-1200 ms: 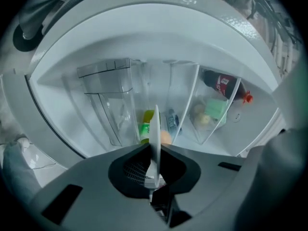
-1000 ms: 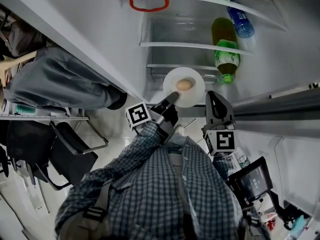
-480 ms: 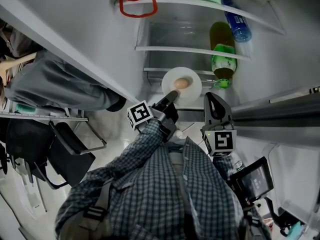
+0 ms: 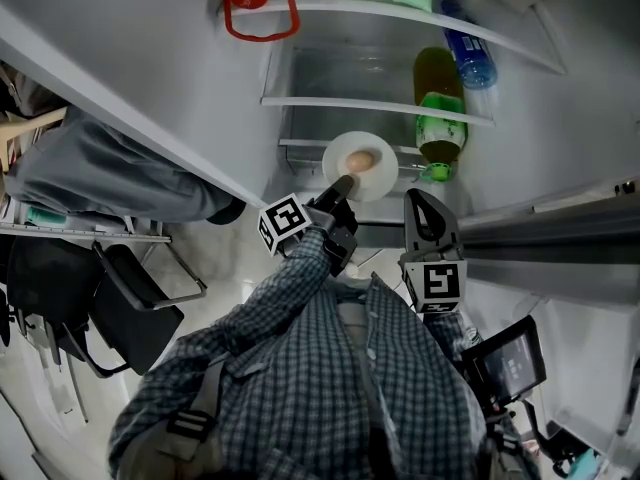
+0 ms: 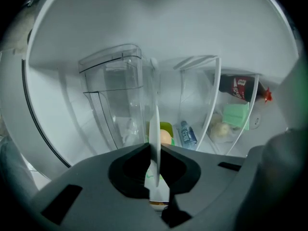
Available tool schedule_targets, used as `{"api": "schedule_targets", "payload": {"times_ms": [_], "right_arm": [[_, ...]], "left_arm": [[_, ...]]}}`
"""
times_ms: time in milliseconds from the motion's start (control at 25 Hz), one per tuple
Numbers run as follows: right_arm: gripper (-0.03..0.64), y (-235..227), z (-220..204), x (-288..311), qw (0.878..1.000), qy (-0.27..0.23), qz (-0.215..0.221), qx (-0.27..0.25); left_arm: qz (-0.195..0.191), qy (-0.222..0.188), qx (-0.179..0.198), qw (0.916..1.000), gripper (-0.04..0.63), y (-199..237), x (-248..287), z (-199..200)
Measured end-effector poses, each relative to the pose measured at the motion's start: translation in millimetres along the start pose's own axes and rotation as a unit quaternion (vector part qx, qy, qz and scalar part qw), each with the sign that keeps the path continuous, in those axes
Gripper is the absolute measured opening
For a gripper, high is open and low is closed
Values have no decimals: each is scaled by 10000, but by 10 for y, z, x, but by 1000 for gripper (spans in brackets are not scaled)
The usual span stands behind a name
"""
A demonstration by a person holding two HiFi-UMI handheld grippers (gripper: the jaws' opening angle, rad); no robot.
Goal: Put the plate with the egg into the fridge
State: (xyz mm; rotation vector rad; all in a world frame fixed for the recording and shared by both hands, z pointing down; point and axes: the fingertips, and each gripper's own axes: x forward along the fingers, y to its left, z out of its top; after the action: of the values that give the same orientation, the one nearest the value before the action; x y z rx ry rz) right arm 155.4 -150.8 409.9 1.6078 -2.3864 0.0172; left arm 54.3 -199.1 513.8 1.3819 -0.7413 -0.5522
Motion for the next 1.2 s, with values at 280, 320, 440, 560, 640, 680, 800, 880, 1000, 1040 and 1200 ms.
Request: {"api": "schedule_targets", "payload": {"times_ms": [280, 320, 440, 560, 640, 680, 800, 880, 1000, 1040, 1200], "right_arm": [[14, 39, -120, 69, 9997, 178, 81, -111], [14, 52, -137, 78, 9997, 208, 98, -131], [14, 84, -193, 112, 9992, 326, 148, -199], [14, 91, -270, 155, 9983, 507, 145, -247], [14, 89, -318, 183, 9976, 601, 144, -315], [14, 89, -339, 196, 9971, 647, 153, -382], [14, 81, -394, 240, 9944, 798, 175, -670], [14, 62, -382, 283, 9926, 829, 172, -871], [14, 42, -379, 356, 9873, 853, 177, -1327], [14, 46, -392, 384, 9842, 876, 175, -1526], [14, 148, -436, 517, 9605, 958, 322, -2593]], "left_arm": [[39, -118, -48, 9999, 30, 31, 141, 64], [45, -127, -55, 9999, 30, 38, 155, 72], [70, -149, -79, 9998, 29, 60, 188, 96], [66, -229, -133, 9996, 31, 74, 214, 139], [60, -289, -158, 9994, 30, 78, 232, 175], [60, -314, -174, 9993, 30, 80, 245, 191], [49, -398, -221, 9990, 31, 87, 301, 239], [47, -427, -228, 9988, 30, 88, 341, 263], [33, -445, -217, 9988, 31, 88, 377, 287], [23, -446, -219, 9988, 30, 90, 386, 293], [-31, -406, -221, 9989, 29, 91, 406, 288]]}}
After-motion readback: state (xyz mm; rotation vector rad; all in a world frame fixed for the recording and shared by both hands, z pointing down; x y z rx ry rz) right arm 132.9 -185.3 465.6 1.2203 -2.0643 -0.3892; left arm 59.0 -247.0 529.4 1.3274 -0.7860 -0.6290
